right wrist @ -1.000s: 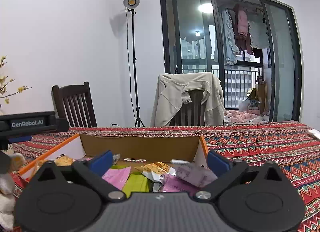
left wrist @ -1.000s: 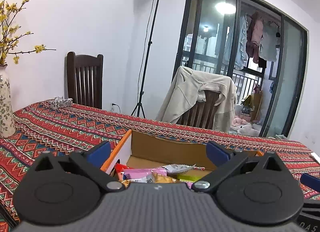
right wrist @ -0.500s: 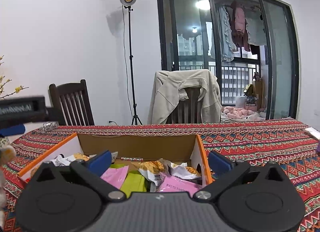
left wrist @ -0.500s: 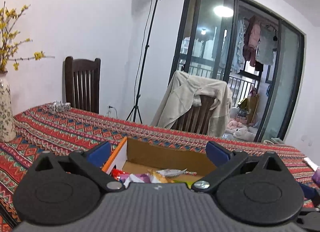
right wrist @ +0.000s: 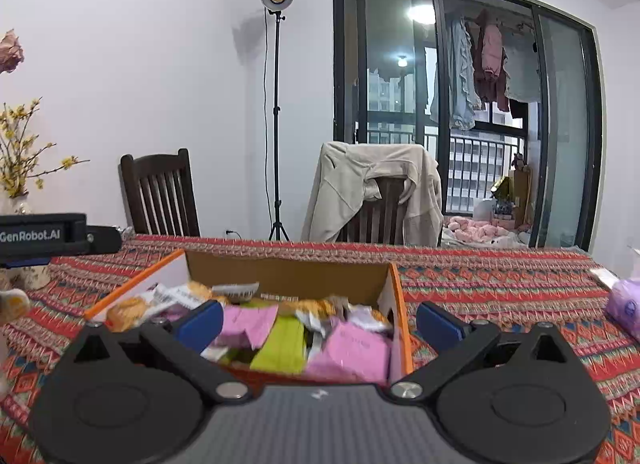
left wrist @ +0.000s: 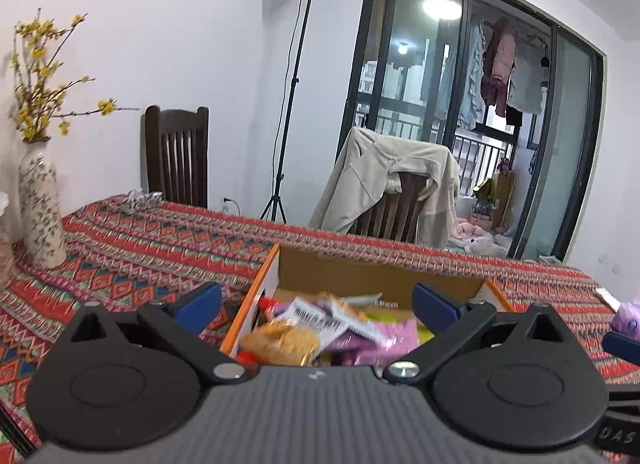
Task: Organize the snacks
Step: 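Move both grippers back to the white packets on the table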
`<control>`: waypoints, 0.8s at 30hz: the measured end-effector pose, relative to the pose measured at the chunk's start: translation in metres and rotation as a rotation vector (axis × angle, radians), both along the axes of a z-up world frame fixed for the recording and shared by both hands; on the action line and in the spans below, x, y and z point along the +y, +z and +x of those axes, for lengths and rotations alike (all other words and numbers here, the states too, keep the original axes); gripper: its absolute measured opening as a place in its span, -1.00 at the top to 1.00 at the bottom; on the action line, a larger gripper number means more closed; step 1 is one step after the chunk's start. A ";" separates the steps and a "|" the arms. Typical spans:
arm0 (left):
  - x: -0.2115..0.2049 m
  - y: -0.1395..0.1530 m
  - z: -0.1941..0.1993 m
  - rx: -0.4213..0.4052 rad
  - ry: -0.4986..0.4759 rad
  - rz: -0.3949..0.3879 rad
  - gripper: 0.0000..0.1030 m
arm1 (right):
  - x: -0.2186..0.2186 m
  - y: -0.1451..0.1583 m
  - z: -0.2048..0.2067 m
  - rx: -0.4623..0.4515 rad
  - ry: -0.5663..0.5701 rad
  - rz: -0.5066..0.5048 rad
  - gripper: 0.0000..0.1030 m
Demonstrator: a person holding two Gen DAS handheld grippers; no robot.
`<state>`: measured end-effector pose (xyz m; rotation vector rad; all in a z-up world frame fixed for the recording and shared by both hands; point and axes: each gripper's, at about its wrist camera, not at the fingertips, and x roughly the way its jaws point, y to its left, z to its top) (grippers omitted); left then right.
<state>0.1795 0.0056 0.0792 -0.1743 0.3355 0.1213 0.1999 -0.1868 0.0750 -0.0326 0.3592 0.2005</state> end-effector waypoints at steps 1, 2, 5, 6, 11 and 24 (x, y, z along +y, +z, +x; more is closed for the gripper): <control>0.001 -0.003 -0.005 0.007 -0.002 0.001 -1.00 | -0.001 -0.001 -0.005 0.006 0.001 -0.001 -1.00; 0.002 -0.006 -0.011 0.016 -0.003 0.003 -1.00 | -0.002 -0.002 -0.011 0.012 0.003 -0.002 -1.00; 0.005 -0.015 -0.026 0.045 -0.009 0.005 -1.00 | -0.006 -0.006 -0.030 0.023 0.003 -0.009 -1.00; 0.006 -0.019 -0.031 0.056 -0.016 0.007 -1.00 | -0.007 -0.008 -0.036 0.026 0.004 -0.011 -1.00; 0.003 -0.036 -0.055 0.114 -0.051 0.038 -1.00 | -0.015 -0.019 -0.063 0.060 0.004 -0.016 -1.00; -0.025 -0.081 -0.078 0.285 -0.185 0.115 -1.00 | -0.035 -0.058 -0.094 0.180 -0.042 -0.012 -1.00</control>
